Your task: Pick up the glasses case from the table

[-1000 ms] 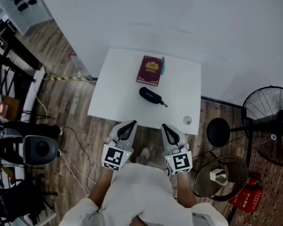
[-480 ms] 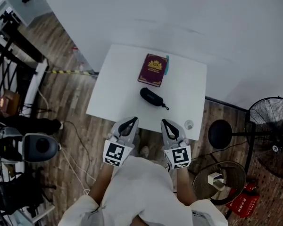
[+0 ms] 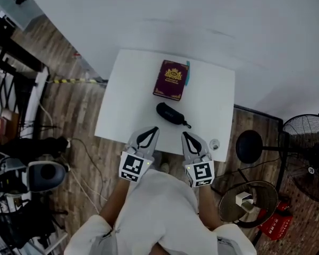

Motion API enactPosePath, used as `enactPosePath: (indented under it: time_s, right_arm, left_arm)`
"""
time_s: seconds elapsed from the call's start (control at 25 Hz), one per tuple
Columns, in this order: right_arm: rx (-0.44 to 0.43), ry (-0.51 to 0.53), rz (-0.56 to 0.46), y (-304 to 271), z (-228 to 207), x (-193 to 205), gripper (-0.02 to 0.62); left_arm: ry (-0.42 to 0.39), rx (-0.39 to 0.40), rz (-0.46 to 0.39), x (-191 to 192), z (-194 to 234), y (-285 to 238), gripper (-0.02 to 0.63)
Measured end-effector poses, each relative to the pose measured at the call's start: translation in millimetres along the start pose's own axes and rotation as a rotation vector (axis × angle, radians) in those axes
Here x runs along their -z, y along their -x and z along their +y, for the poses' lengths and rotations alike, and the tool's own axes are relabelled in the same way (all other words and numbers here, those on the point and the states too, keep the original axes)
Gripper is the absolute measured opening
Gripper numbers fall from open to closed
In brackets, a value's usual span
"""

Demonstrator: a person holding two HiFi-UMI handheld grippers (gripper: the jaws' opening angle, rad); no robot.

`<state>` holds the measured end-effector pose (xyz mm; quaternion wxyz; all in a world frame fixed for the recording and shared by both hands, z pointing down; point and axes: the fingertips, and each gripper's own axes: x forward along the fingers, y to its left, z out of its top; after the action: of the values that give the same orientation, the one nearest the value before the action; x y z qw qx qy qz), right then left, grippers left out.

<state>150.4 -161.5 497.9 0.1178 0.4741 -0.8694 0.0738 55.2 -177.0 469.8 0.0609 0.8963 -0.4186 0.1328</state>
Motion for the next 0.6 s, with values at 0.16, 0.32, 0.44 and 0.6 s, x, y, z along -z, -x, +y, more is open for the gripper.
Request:
enactPosePath:
  time_s: [0.16, 0.32, 0.44, 0.6]
  right_arm:
    - [0.004, 0.008, 0.026, -23.2, -7.7, 0.4, 0.005]
    - [0.019, 0.008, 0.074, -45.3, -14.7, 11.1, 0.006]
    - [0.035, 0.016, 0.116, -60.1, -17.4, 20.1, 0.008]
    - [0.041, 0.019, 0.163, -75.5, -18.5, 29.6, 0.008]
  left_arm:
    - [0.006, 0.034, 0.039, 11.2, 15.0, -20.3, 0.018]
    - [0.021, 0.068, 0.081, 27.9, 28.3, -39.9, 0.019]
    - [0.031, 0.092, 0.111, 40.5, 36.5, -50.4, 0.020]
    - [0.052, 0.120, 0.135, 52.9, 46.7, -62.1, 0.019]
